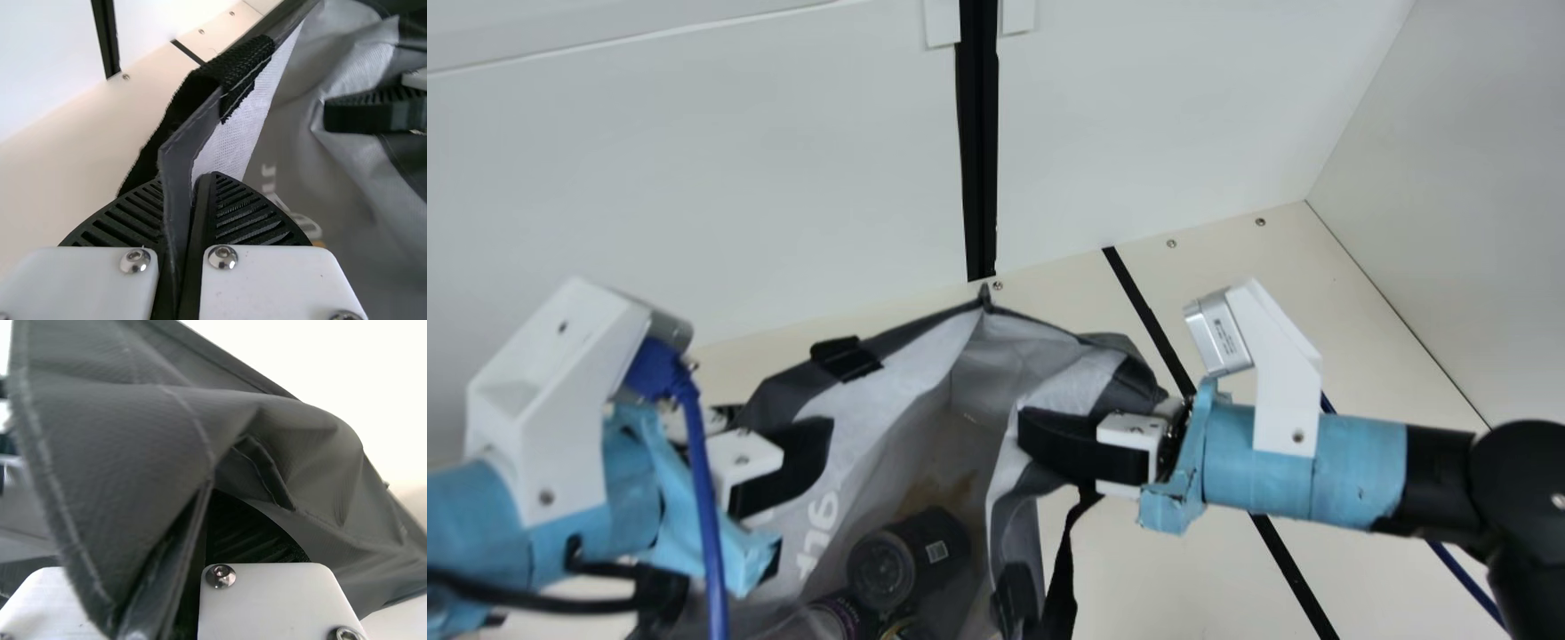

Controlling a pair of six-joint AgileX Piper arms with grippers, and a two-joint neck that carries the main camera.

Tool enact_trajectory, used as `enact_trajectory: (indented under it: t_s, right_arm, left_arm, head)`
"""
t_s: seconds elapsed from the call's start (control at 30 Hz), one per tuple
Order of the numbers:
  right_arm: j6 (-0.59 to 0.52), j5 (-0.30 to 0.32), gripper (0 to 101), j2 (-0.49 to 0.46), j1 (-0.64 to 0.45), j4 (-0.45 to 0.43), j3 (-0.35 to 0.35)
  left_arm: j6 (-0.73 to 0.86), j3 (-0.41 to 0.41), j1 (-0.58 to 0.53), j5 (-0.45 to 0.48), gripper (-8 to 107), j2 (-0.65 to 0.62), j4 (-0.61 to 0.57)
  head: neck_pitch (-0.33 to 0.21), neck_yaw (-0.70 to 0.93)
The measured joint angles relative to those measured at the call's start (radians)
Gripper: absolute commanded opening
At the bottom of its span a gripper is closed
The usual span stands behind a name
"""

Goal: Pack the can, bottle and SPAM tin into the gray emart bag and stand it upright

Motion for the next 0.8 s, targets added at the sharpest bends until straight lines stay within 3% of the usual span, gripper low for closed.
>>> enact_trajectory:
  t_s: [0.33,0.63,0.8]
  right_arm:
    - [-0.254,0.002,0,0.169,-0.007,0.07,-0.071]
    - [-0.464,0.005,0,0.308,0.017,0.107,-0.16]
    - [-0.562,-0.065,0,0.371,0.082,0.128,-0.177]
  left_arm:
    - [0.077,-0.166,0.04,-0.051,-8,0.193,-0.022]
    - [0.095,-0.402,0.061,-0.022,-8,0.398,0.032]
    - [0.092,-0.545,0.071,-0.004,-8,0.506,0.067]
  head:
    - [0.0,0.002]
    - [0.0,0.0]
    - [-0.002,0.002]
